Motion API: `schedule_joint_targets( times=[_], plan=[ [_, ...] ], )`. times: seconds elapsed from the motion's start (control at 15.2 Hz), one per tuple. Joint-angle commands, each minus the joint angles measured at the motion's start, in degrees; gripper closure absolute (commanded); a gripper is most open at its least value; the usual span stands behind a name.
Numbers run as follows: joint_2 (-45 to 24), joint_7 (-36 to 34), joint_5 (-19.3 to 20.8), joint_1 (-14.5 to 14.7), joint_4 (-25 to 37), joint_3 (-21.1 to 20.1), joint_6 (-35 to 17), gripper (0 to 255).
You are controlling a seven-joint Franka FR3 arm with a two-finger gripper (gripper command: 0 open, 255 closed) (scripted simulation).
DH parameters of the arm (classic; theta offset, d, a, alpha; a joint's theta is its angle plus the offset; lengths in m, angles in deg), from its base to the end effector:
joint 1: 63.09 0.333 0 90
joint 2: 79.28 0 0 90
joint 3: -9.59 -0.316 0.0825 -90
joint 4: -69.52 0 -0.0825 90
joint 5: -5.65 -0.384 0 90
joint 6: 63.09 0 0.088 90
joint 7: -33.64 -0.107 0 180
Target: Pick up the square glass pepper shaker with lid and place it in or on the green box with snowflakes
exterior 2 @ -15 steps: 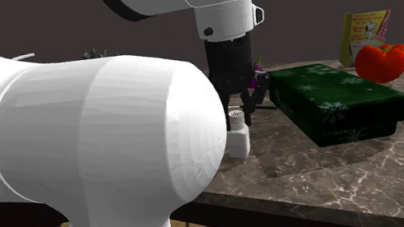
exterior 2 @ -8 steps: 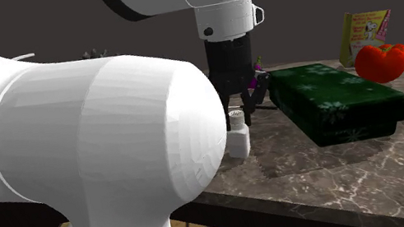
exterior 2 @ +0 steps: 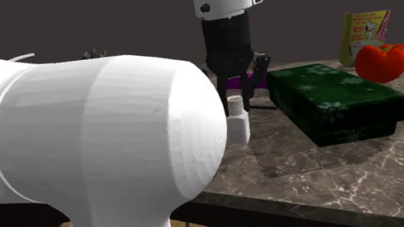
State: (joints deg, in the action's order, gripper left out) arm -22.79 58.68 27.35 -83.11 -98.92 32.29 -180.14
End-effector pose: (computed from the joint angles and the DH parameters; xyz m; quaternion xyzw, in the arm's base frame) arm 0.2039 -0.1828 0.3936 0.9992 0.0065 0.0297 0.0250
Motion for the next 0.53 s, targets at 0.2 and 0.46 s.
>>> schedule_joint_targets(
  times=[0.2, 0.46],
  plan=[
    [1.6, 0.2, -1.5, 0.6, 3.1, -1.3, 4.7, 255],
    [2.3, 0.4, -2.6, 1.2, 5.8, -2.4, 8.0, 255]
  ],
)
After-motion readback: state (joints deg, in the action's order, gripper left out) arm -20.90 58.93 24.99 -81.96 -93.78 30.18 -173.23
